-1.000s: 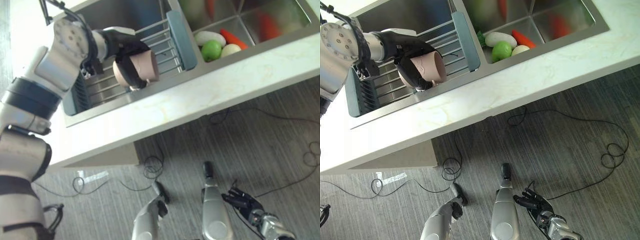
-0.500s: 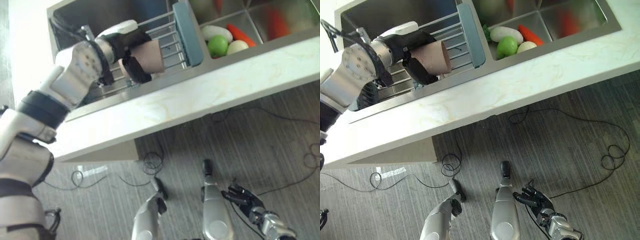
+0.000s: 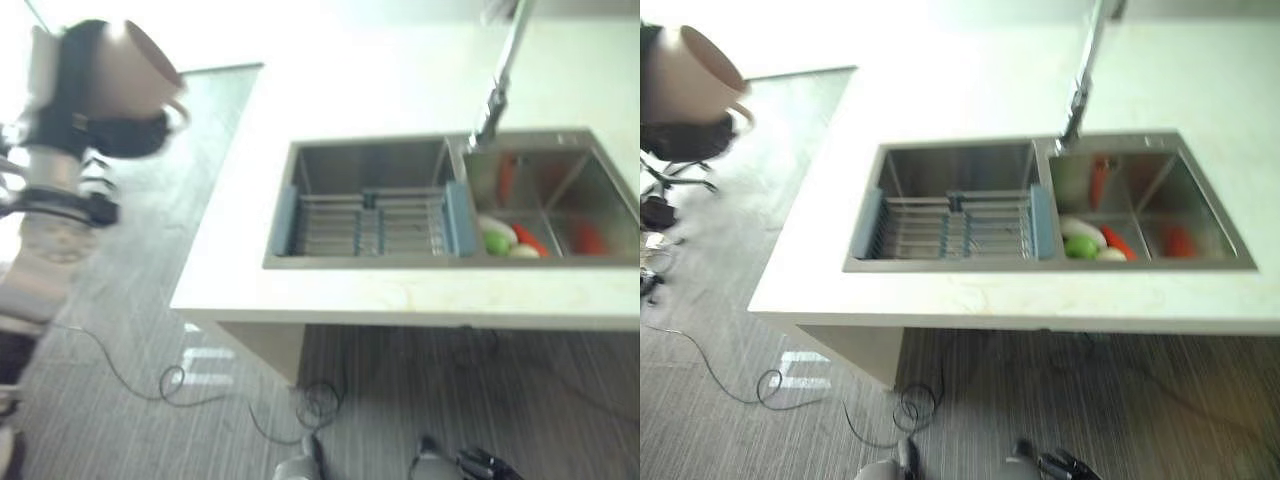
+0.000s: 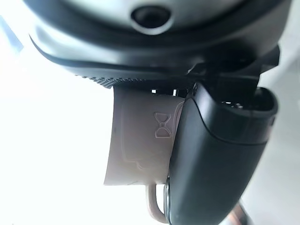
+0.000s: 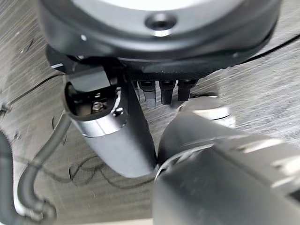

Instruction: Place the dishes in the dishwasher.

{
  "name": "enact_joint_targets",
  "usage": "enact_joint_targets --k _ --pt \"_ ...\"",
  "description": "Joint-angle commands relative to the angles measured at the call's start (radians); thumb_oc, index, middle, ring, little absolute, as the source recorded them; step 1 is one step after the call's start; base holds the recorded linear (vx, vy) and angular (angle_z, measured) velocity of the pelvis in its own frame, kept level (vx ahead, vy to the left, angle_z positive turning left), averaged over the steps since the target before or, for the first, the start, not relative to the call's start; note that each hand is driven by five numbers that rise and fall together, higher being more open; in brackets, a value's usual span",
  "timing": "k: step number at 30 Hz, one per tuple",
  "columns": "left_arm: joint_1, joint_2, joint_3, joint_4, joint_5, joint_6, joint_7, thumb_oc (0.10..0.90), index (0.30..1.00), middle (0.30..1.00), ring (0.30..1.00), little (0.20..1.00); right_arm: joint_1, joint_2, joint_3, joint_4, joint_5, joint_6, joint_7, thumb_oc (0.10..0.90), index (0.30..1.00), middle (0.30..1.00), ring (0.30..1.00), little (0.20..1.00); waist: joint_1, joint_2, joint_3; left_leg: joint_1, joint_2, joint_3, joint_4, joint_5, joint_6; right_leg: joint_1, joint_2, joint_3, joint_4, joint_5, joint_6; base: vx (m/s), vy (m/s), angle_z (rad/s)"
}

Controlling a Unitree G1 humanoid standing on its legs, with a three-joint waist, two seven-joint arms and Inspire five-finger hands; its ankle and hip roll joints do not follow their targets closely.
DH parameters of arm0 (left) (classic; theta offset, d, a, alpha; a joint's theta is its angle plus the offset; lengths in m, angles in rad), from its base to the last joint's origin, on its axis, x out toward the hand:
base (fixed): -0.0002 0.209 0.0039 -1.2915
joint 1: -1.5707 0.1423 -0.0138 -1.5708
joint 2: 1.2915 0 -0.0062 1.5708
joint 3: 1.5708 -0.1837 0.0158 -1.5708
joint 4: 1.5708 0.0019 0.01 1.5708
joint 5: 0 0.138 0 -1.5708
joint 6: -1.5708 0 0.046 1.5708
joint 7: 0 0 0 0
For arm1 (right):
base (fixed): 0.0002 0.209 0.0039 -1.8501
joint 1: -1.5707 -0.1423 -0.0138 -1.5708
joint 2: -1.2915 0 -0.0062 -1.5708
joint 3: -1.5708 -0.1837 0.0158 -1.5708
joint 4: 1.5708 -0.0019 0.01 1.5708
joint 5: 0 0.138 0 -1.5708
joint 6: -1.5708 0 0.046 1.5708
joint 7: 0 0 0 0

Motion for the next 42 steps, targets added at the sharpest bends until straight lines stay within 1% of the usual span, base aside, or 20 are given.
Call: enact_joint_targets --k 1,2,4,6,8,11,12,15,17,20,21,23,25,26,29,32,34,37,39,42 --pt "-0.091 0.051 0.121 -0.015 0.012 -0.064 0.084 0.400 0.300 0.300 0.300 0.300 -0.022 0.012 -0.001 -0.045 -0.053 0.013 0.026 0.800 0.900 0.900 0.900 0.900 -0.036 0.022 -0.003 -0.083 0.067 0.032 0.209 -0.104 -0.026 0.017 0.011 -0.052 0.011 -0.114 0.031 -0.11 -0.025 0.70" --pt "-0.068 0.038 0.150 -0.019 -0.004 -0.078 0.078 0.400 0.300 0.300 0.300 0.300 -0.016 0.011 -0.012 -0.044 -0.055 0.012 0.017 0.800 0.900 0.900 0.900 0.900 -0.042 0.024 -0.007 -0.077 0.097 0.096 0.209 -0.092 -0.038 0.040 0.000 -0.103 0.011 -0.121 0.030 -0.17 -0.023 0.98" --pt "-0.009 -0.041 0.183 -0.049 -0.027 -0.152 0.093 0.400 0.300 0.300 0.300 0.300 0.012 0.017 -0.041 -0.062 0.008 -0.006 0.001 0.800 0.900 0.900 0.900 0.900 -0.069 0.014 -0.004 -0.041 0.172 0.259 0.209 -0.009 -0.073 0.084 -0.027 -0.216 0.011 -0.124 0.031 -0.23 0.084 2.94" --pt "0.029 -0.109 0.190 -0.073 -0.023 -0.187 0.112 0.400 0.300 0.300 0.300 0.300 0.028 0.027 -0.057 -0.067 0.038 -0.033 0.005 0.800 0.900 0.900 0.900 0.900 -0.074 -0.004 0.009 -0.015 0.194 0.289 0.209 0.019 -0.070 0.094 -0.037 -0.253 0.011 -0.106 0.024 -0.24 0.237 3.03" --pt "0.063 -0.155 0.213 -0.088 -0.007 -0.189 0.111 0.400 0.300 0.300 0.300 0.300 0.029 0.031 -0.062 -0.069 0.039 -0.043 0.005 0.800 0.900 0.900 0.900 0.900 -0.067 -0.018 0.012 -0.002 0.171 0.266 0.209 -0.003 -0.050 0.094 -0.050 -0.263 0.011 -0.096 0.022 -0.15 0.285 1.91" --pt "0.148 -0.235 0.237 -0.130 0.008 -0.192 0.068 0.400 0.300 0.300 0.300 0.300 0.017 0.039 -0.064 -0.056 0.026 -0.037 -0.006 0.800 0.900 0.900 0.900 0.900 -0.037 -0.025 -0.008 0.005 0.100 0.219 0.209 -0.118 0.004 0.110 -0.066 -0.265 0.011 -0.097 0.032 -0.02 0.469 0.64" --pt "0.155 -0.240 0.238 -0.134 0.009 -0.185 0.062 0.400 0.300 0.300 0.300 0.300 0.017 0.040 -0.064 -0.056 0.017 -0.039 -0.008 0.800 0.900 0.900 0.900 0.900 -0.036 -0.025 -0.010 0.006 0.093 0.215 0.209 -0.123 0.007 0.113 -0.067 -0.265 0.011 -0.097 0.033 0.08 0.421 0.26" --pt "0.209 -0.285 0.230 -0.169 0.003 -0.215 -0.012 0.400 0.300 0.300 0.300 0.300 0.029 0.054 -0.068 -0.066 0.009 -0.039 -0.014 0.800 0.900 0.900 0.900 0.900 -0.010 -0.027 -0.027 0.020 0.003 0.150 0.209 -0.183 0.052 0.139 -0.083 -0.241 0.011 -0.097 0.066 0.09 0.408 0.58" --pt "0.232 -0.307 0.227 -0.186 -0.012 -0.239 -0.073 0.400 0.300 0.300 0.300 0.300 0.040 0.061 -0.067 -0.086 -0.045 -0.059 -0.006 0.800 0.900 0.900 0.900 0.900 -0.003 -0.018 -0.038 0.010 -0.041 0.123 0.209 -0.192 0.097 0.145 -0.094 -0.242 0.011 -0.062 0.078 0.07 0.544 1.19" --pt "0.232 -0.321 0.203 -0.179 -0.010 -0.267 -0.129 0.400 0.300 0.300 0.300 0.300 0.033 0.058 -0.060 -0.117 -0.035 -0.066 -0.008 0.800 0.900 0.900 0.900 0.900 -0.016 0.004 -0.045 0.007 -0.066 0.118 0.209 -0.211 0.123 0.155 -0.079 -0.233 0.025 -0.026 0.090 0.08 0.445 1.03" --pt "0.215 -0.327 0.165 -0.164 -0.011 -0.291 -0.151 0.400 0.300 0.300 0.300 0.300 0.022 0.052 -0.062 -0.140 -0.013 -0.056 -0.010 0.800 0.900 0.900 0.900 0.900 -0.033 0.010 -0.041 0.002 -0.078 0.113 0.209 -0.220 0.135 0.106 -0.070 -0.192 0.122 -0.004 0.100 0.02 0.375 0.63" --pt "0.185 -0.331 0.108 -0.137 -0.019 -0.325 -0.166 0.400 0.300 0.300 0.300 0.300 0.009 0.049 -0.057 -0.161 -0.012 -0.054 -0.009 0.800 0.900 0.900 0.900 0.900 -0.058 0.007 -0.034 -0.001 -0.085 0.116 0.209 -0.228 0.142 0.044 -0.033 -0.138 0.206 0.001 0.102 0.04 0.255 0.70" --pt "0.146 -0.333 0.054 -0.122 -0.029 -0.345 -0.171 0.400 0.300 0.300 0.300 0.300 -0.001 0.051 -0.036 -0.186 -0.002 -0.057 -0.016 0.800 0.900 0.900 0.900 0.900 -0.077 -0.005 -0.023 -0.002 -0.096 0.103 0.209 -0.237 0.147 0.023 0.008 -0.105 0.197 0.010 0.101 0.09 0.119 1.16" --pt "0.139 -0.339 0.043 -0.125 -0.024 -0.343 -0.171 0.400 0.300 0.300 0.300 0.300 -0.005 0.053 -0.031 -0.191 -0.011 -0.061 -0.016 0.800 0.900 0.900 0.900 0.900 -0.078 -0.007 -0.025 -0.009 -0.096 0.094 0.209 -0.238 0.148 0.018 0.017 -0.103 0.174 0.025 0.098 0.17 0.069 1.36" --pt "0.148 -0.376 0.035 -0.184 0.019 -0.319 -0.188 0.400 0.300 0.300 0.300 0.300 -0.020 0.058 -0.016 -0.212 -0.010 -0.051 -0.024 0.800 0.900 0.900 0.900 0.900 -0.077 -0.038 -0.013 0.000 -0.123 0.061 0.209 -0.260 0.145 0.009 0.033 -0.083 0.018 0.062 0.094 0.24 -0.050 0.55" --pt "0.146 -0.380 0.016 -0.214 0.069 -0.311 -0.206 0.400 0.300 0.300 0.300 0.300 -0.022 0.065 -0.010 -0.202 0.011 -0.074 -0.016 0.800 0.900 0.900 0.900 0.900 -0.094 -0.081 0.007 0.023 -0.166 0.049 0.209 -0.298 0.154 -0.101 -0.006 -0.011 0.011 0.104 0.121 0.28 -0.174 0.15" --pt "0.143 -0.364 0.017 -0.215 0.081 -0.311 -0.221 0.400 0.300 0.300 0.300 0.300 -0.022 0.074 -0.010 -0.211 0.000 -0.077 -0.015 0.800 0.900 0.900 0.900 0.900 -0.096 -0.096 0.018 0.040 -0.181 0.051 0.209 -0.318 0.161 -0.159 -0.045 0.002 0.011 0.149 0.130 0.40 -0.235 0.63" --pt "0.144 -0.334 0.015 -0.209 0.079 -0.318 -0.226 0.400 0.300 0.300 0.300 0.300 -0.015 0.084 -0.009 -0.232 0.003 -0.064 -0.028 0.800 0.900 0.900 0.900 0.900 -0.106 -0.101 0.029 0.066 -0.188 0.040 0.209 -0.328 0.166 -0.188 -0.070 0.041 0.011 0.193 0.133 0.42 -0.261 0.54" --pt "0.148 -0.314 0.014 -0.193 0.083 -0.338 -0.224 0.400 0.300 0.300 0.300 0.300 -0.006 0.091 -0.013 -0.239 0.009 -0.056 -0.034 0.800 0.900 0.900 0.900 0.900 -0.109 -0.103 0.033 0.085 -0.185 0.039 0.209 -0.327 0.168 -0.181 -0.084 0.055 0.011 0.192 0.132 0.41 -0.311 0.49" --pt "0.179 -0.307 0.041 -0.198 0.099 -0.337 -0.227 0.400 0.300 0.300 0.300 0.300 -0.007 0.084 -0.018 -0.233 -0.011 -0.045 -0.021 0.800 0.900 0.900 0.900 0.900 -0.092 -0.103 0.021 0.111 -0.164 0.071 0.209 -0.319 0.161 -0.135 -0.095 -0.023 0.011 0.122 0.114 0.47 -0.364 0.62"
